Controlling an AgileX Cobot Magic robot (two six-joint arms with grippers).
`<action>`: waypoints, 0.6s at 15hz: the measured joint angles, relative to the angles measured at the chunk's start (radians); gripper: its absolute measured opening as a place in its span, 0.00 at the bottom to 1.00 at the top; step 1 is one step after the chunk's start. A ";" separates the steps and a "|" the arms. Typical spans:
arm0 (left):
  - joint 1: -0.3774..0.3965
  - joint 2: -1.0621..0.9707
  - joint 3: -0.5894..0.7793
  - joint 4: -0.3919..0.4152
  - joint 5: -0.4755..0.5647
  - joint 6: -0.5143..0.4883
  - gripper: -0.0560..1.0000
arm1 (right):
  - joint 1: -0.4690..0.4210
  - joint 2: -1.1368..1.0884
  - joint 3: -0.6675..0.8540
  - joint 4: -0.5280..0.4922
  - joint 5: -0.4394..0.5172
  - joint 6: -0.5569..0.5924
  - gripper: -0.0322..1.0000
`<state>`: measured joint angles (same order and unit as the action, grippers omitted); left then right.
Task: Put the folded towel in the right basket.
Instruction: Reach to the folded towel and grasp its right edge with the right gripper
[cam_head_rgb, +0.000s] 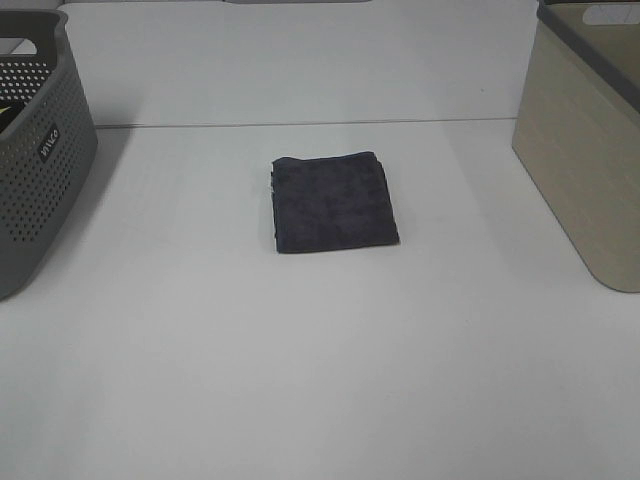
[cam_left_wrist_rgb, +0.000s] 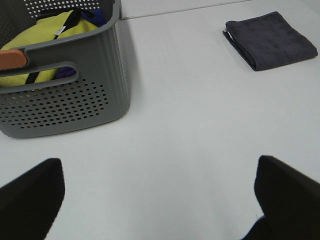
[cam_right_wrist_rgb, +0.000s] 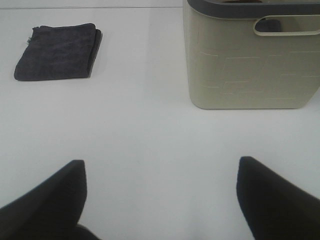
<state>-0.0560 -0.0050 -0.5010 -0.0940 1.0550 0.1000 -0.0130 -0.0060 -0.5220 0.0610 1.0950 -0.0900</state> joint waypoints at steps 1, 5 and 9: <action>0.000 0.000 0.000 0.000 0.000 0.000 0.98 | 0.000 0.000 0.000 0.000 0.000 0.000 0.78; 0.000 0.000 0.000 0.000 0.000 0.000 0.98 | 0.000 0.000 0.000 0.000 0.000 0.000 0.78; 0.000 0.000 0.000 0.000 0.000 0.000 0.98 | 0.000 0.000 0.000 0.000 0.000 0.000 0.78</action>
<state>-0.0560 -0.0050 -0.5010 -0.0940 1.0550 0.1000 -0.0130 -0.0060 -0.5220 0.0610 1.0950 -0.0900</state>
